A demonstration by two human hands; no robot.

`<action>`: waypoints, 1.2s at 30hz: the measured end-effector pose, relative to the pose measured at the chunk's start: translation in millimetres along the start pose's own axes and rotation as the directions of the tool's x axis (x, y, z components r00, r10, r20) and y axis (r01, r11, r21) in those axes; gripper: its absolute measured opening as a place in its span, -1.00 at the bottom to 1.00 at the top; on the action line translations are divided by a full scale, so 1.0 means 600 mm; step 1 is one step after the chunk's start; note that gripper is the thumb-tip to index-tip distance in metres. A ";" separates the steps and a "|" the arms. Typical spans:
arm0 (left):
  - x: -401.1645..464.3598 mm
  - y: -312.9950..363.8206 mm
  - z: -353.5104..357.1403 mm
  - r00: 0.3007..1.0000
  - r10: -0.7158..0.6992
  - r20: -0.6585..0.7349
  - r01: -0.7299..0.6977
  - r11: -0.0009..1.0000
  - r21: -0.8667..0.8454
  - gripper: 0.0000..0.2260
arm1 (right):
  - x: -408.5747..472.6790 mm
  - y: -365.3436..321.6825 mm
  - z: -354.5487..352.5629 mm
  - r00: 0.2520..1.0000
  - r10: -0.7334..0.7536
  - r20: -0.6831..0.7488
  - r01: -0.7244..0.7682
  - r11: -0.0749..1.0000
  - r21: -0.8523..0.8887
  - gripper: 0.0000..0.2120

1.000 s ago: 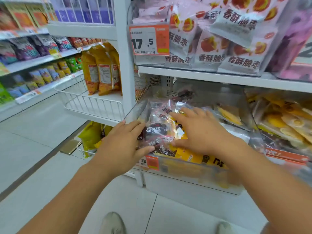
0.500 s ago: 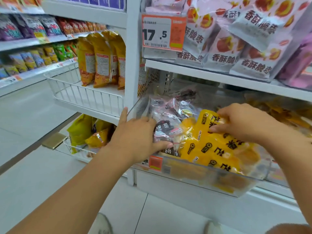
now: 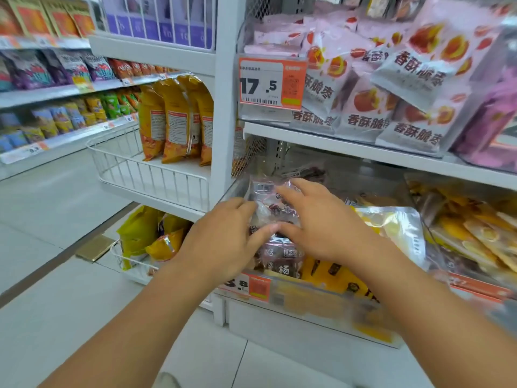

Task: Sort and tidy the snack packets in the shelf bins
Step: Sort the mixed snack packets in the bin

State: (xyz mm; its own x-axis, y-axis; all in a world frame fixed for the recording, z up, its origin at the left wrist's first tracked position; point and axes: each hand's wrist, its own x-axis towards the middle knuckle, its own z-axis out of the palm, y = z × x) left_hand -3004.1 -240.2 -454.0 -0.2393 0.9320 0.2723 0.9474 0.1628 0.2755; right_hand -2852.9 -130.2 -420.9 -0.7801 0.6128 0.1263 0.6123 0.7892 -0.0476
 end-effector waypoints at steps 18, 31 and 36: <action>0.002 -0.035 0.005 0.960 -0.270 0.076 0.237 0.926 0.294 -0.53 | 0.040 -0.005 0.030 0.995 -0.073 0.068 0.065 0.991 0.114 -0.57; 0.008 -0.020 0.004 0.969 -0.237 -0.067 0.244 0.960 0.134 -0.88 | 0.015 0.006 0.036 0.987 -0.037 -0.158 0.068 0.978 0.196 -0.75; -0.009 -0.052 -0.043 0.928 -0.231 -0.293 0.240 0.971 -0.007 -0.79 | 0.009 -0.038 0.024 0.952 -0.306 0.005 0.285 0.894 0.346 -0.80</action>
State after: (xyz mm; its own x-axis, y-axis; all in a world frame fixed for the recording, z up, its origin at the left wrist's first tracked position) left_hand -3037.7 -258.4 -440.0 -0.5034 0.7321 0.4590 0.8609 0.3793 0.3391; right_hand -2872.8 -144.1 -433.4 -0.9307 0.3421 0.1294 0.2801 0.8942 -0.3492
